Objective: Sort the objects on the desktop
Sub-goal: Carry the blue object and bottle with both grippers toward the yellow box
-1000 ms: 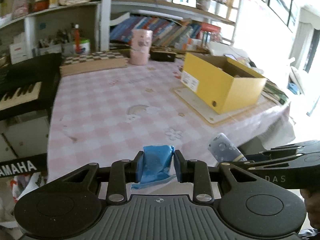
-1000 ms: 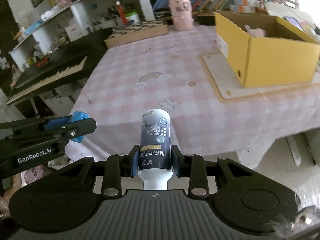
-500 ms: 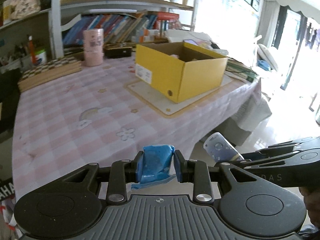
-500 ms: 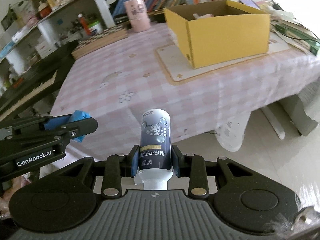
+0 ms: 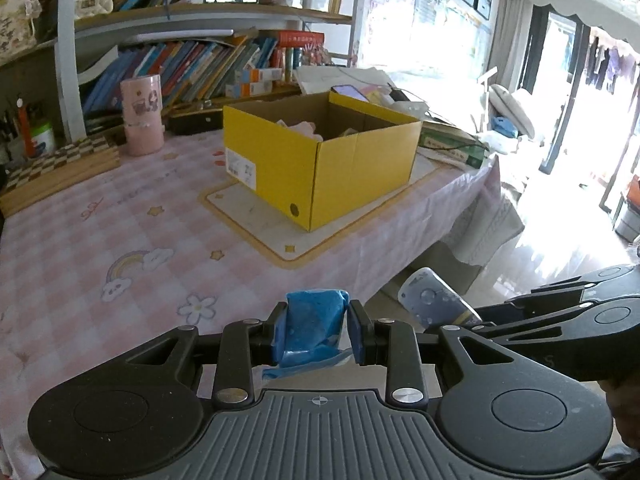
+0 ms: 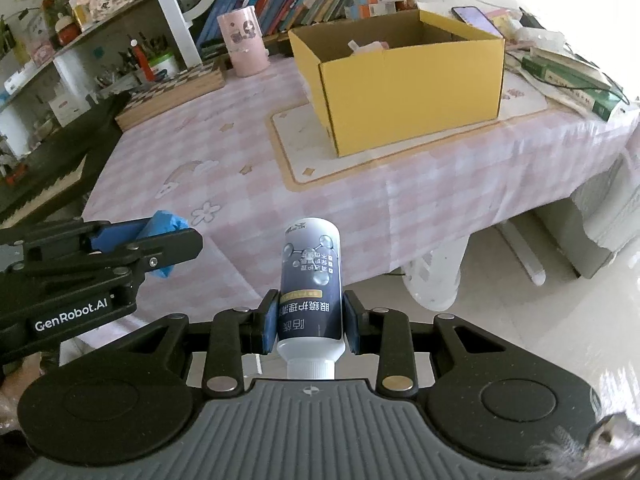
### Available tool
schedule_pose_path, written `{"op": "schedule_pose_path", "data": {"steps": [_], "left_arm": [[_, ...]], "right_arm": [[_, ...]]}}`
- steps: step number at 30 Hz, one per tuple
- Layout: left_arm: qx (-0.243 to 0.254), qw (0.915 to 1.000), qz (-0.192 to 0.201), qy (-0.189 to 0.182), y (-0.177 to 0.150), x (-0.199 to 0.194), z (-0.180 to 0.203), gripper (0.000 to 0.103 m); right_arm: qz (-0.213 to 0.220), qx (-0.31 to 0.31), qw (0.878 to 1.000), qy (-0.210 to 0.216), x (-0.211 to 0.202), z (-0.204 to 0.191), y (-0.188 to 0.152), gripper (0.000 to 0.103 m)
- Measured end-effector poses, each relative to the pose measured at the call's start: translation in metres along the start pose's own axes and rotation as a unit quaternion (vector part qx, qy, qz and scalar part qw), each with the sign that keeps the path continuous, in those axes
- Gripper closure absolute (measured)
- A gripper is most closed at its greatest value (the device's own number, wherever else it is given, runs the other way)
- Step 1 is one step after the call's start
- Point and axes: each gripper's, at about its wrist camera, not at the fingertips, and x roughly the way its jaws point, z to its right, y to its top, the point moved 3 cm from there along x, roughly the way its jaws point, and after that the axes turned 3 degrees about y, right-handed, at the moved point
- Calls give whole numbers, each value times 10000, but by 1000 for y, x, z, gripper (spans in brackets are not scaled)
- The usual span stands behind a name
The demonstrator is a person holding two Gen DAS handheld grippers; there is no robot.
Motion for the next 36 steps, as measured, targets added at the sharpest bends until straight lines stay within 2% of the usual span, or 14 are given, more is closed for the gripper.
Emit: {"op": "schedule_pose_path", "data": {"steps": [19,36], "left_arm": [[107,9998,-63,-145,32,43,35,74],[0,9999,133,83,68,80,72,74]], "right_arm": [[-45,103,9999,-105,5,56,33,73],[58,-155,9999,26,11,114,76,73]]}}
